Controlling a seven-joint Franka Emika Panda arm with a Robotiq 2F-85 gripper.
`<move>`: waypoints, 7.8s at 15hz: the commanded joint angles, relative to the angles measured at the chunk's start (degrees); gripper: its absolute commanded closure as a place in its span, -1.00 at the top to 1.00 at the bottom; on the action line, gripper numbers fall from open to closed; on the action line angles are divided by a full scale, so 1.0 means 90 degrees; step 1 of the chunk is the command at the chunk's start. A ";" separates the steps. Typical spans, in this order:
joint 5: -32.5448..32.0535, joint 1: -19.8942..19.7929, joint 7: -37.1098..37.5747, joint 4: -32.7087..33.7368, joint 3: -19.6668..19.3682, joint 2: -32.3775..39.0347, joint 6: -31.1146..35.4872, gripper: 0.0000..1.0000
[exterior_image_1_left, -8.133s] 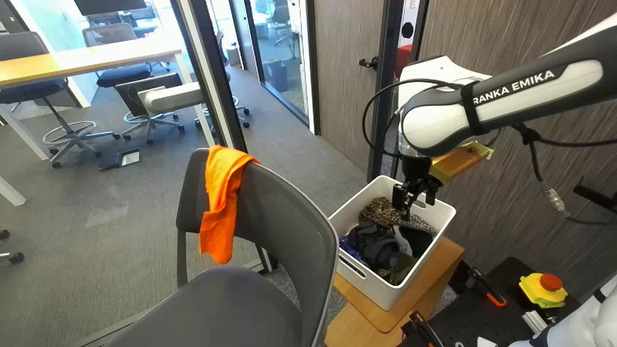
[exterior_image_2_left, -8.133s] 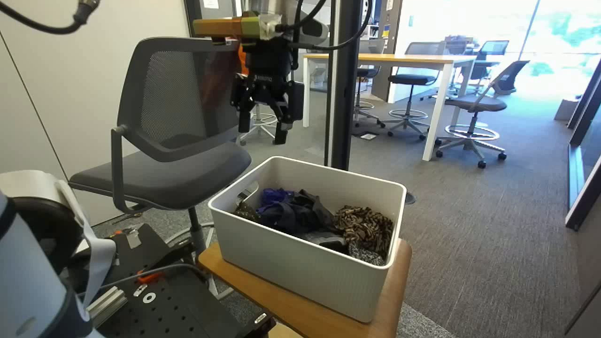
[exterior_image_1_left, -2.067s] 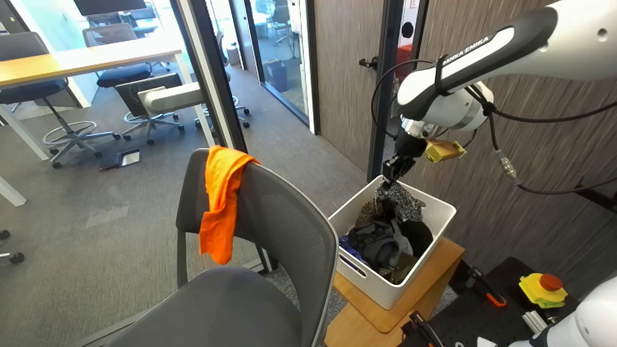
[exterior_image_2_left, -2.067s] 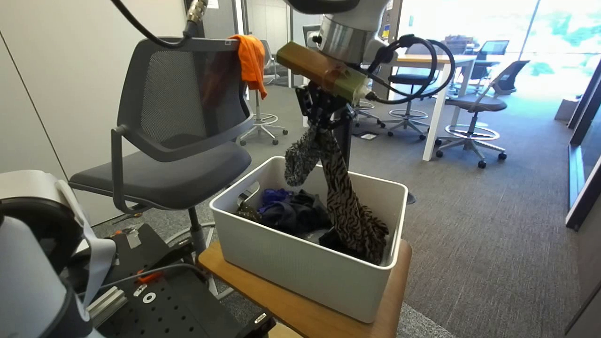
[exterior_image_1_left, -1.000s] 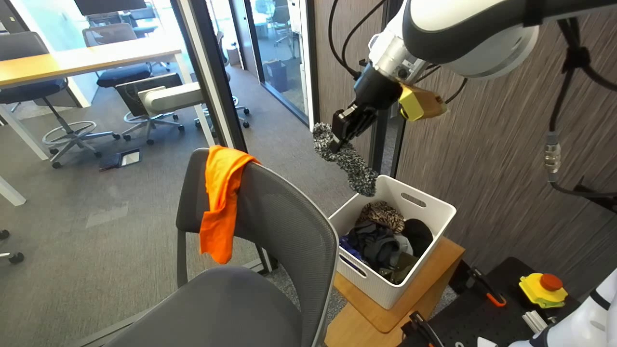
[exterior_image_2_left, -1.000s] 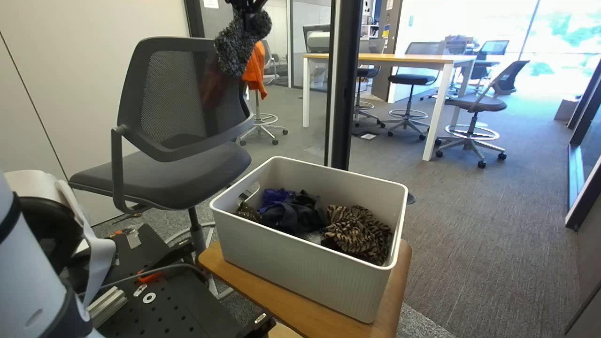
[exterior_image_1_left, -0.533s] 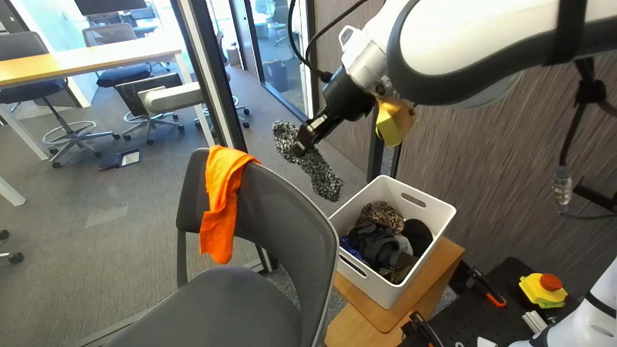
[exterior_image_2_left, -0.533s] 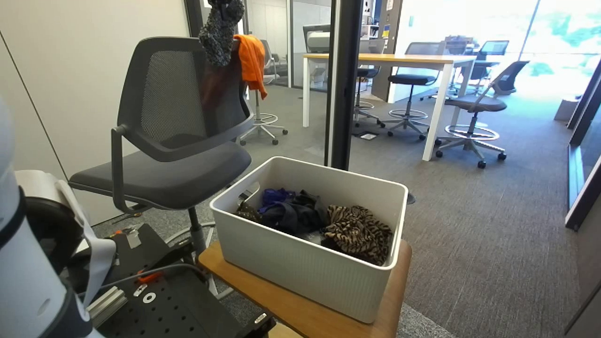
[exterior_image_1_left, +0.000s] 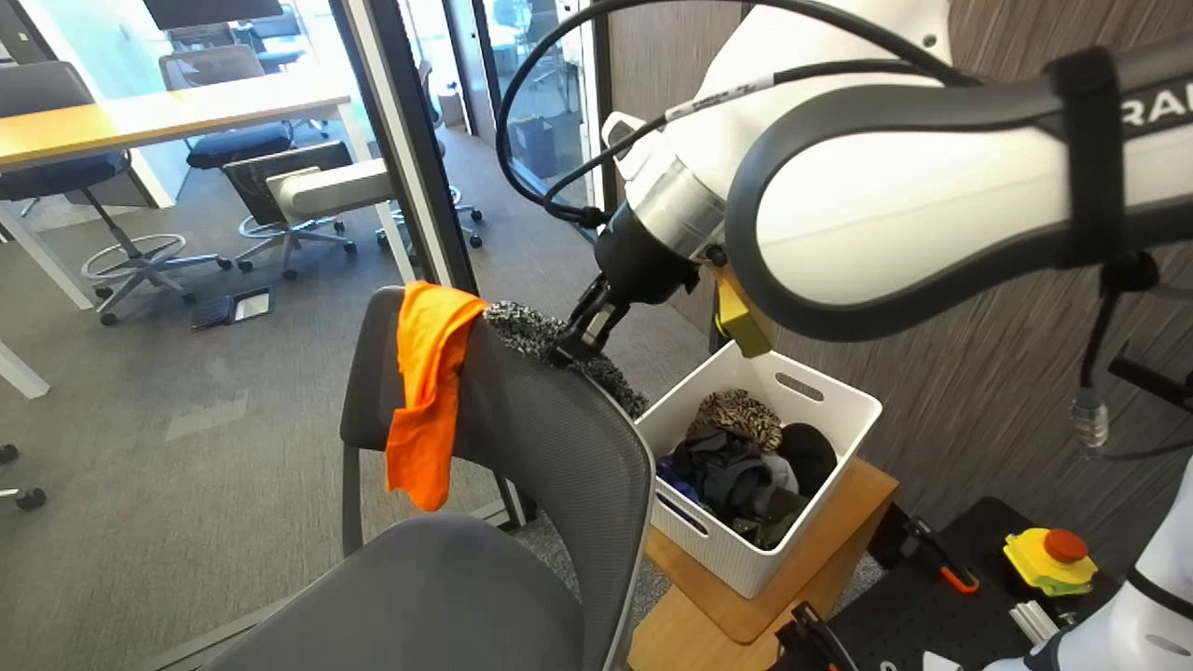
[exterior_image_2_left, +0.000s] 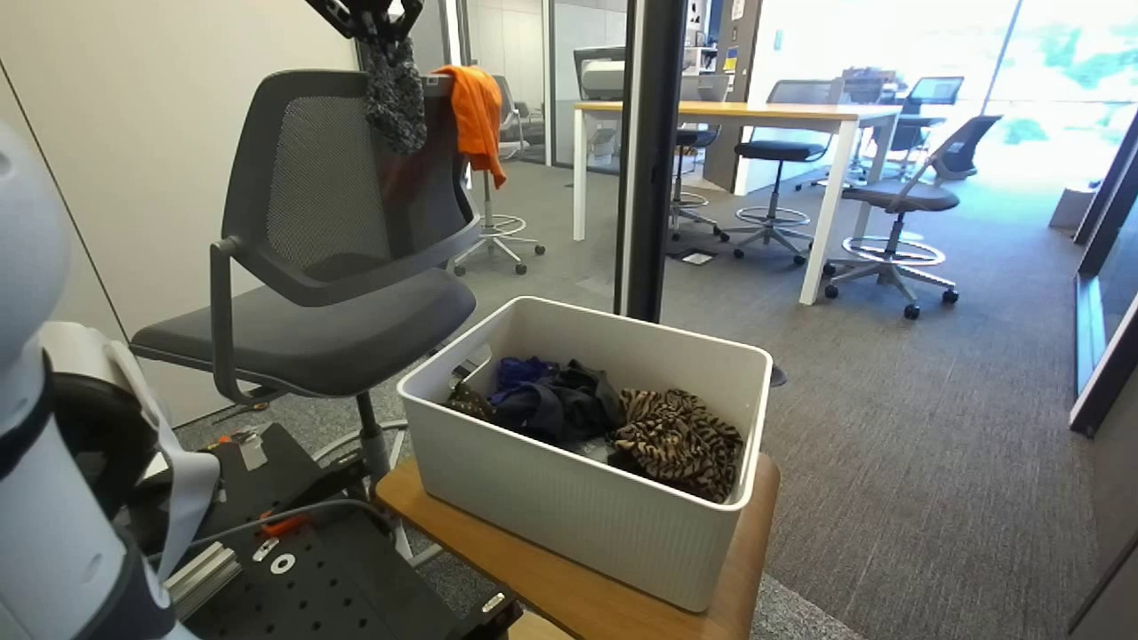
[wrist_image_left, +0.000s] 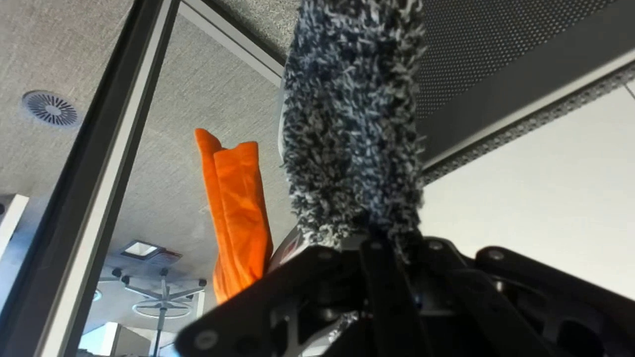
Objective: Pick up the sock from the box and put it on the chair's headrest
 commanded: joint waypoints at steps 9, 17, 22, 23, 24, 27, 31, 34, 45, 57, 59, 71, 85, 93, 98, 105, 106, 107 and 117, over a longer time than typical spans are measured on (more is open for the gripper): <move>-0.2856 -0.0205 0.1094 -0.0791 0.1381 -0.0173 0.1017 -0.82; -0.3427 -0.0811 0.2984 -0.1047 0.1777 -0.0656 0.1852 -0.82; -0.3483 -0.1706 0.3990 -0.1143 0.2099 -0.1034 0.2409 -0.82; -0.3477 -0.1877 0.4105 -0.1185 0.2178 -0.1105 0.2531 -0.82; -0.3482 -0.2069 0.4214 -0.1215 0.2310 -0.1133 0.2654 -0.82; -0.3445 -0.2486 0.4408 -0.1323 0.2655 -0.1275 0.2906 -0.82; -0.3309 -0.2759 0.4592 -0.1456 0.3085 -0.1561 0.3088 -0.82; -0.3308 -0.2881 0.4596 -0.1491 0.3378 -0.1725 0.3039 -0.82; -0.3247 -0.3002 0.4506 -0.1591 0.3833 -0.2103 0.2885 -0.83; -0.3246 -0.2914 0.4474 -0.1624 0.3790 -0.2051 0.2733 1.00; -0.3251 -0.2917 0.4476 -0.1622 0.3808 -0.2043 0.2732 1.00; -0.2901 -0.2572 0.4596 -0.1588 0.3609 -0.1841 0.2364 1.00; -0.2813 -0.1802 0.4787 -0.1552 0.3084 -0.1730 0.1162 1.00; -0.2086 -0.1410 0.5397 -0.1602 0.2767 -0.1592 0.1365 1.00; -0.1690 -0.1720 0.6427 -0.1660 0.3010 -0.1801 0.1690 1.00; -0.1492 -0.2425 0.7935 -0.1738 0.3491 -0.2180 0.1992 1.00; -0.1447 -0.1995 0.7511 -0.1600 0.2559 -0.2800 0.1399 1.00; -0.1498 -0.2132 0.7632 -0.1620 0.2541 -0.3000 0.1368 1.00; -0.1755 -0.3228 0.7102 -0.1002 0.0964 -0.3559 -0.0611 1.00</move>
